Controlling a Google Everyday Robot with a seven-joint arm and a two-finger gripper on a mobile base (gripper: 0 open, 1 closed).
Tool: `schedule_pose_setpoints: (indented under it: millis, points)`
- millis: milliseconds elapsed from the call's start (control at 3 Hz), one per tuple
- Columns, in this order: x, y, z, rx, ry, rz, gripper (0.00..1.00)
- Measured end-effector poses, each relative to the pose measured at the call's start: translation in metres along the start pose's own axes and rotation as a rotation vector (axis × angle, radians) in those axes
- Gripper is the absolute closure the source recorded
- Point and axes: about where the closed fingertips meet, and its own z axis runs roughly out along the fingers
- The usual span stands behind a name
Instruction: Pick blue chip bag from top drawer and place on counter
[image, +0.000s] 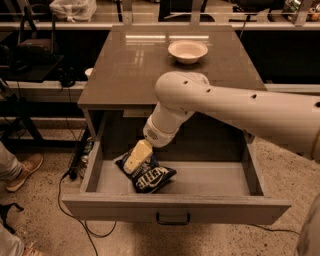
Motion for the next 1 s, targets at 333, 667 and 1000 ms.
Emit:
schedule_pose_setpoints:
  millis: [333,667,1000]
  points:
    - [0.011,-0.01,0.026,0.008,0.051,0.037,0.0]
    - [0.026,-0.026,0.047,0.004,0.083,0.084,0.17]
    - [0.034,-0.034,0.054,0.015,0.088,0.111,0.4]
